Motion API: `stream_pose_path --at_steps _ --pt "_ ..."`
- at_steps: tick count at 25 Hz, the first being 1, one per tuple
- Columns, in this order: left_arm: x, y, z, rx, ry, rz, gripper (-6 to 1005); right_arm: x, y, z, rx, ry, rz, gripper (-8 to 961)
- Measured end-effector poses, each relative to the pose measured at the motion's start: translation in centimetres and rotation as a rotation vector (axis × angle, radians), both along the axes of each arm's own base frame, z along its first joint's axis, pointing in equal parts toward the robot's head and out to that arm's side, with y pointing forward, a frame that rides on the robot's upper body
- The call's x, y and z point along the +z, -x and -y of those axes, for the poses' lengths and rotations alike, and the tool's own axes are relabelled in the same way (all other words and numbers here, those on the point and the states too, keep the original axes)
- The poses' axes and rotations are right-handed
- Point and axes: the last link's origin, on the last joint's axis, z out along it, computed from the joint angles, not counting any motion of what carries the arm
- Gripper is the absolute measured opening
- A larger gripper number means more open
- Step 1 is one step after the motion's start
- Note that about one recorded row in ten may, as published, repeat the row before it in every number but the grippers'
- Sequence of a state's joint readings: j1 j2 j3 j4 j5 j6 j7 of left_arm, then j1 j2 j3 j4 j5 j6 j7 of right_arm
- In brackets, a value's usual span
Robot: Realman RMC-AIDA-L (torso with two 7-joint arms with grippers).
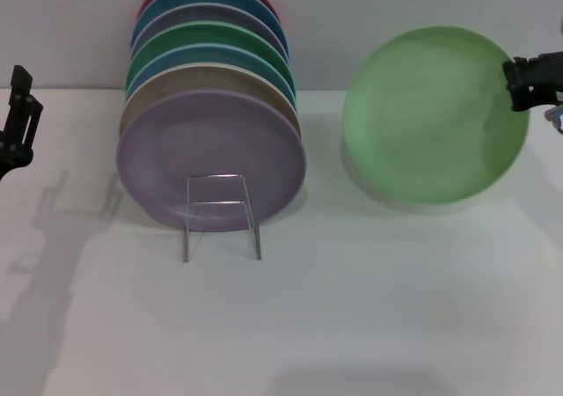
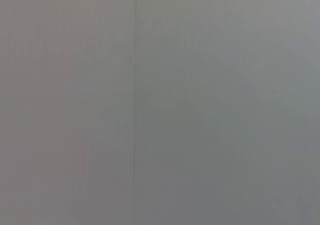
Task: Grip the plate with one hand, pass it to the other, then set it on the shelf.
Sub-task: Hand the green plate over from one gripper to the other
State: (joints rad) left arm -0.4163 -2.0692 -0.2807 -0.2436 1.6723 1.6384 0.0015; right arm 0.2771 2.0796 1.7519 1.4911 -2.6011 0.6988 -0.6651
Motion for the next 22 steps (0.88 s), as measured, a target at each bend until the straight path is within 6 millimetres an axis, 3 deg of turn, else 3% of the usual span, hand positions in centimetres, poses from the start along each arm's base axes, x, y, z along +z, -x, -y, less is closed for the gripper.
stream_pose_path --at_steps 22 --pt "0.1 0.1 0.3 -0.01 0.001 0.002 725 -4.0 -1.6 1.5 0.19 -0.25 0.03 19"
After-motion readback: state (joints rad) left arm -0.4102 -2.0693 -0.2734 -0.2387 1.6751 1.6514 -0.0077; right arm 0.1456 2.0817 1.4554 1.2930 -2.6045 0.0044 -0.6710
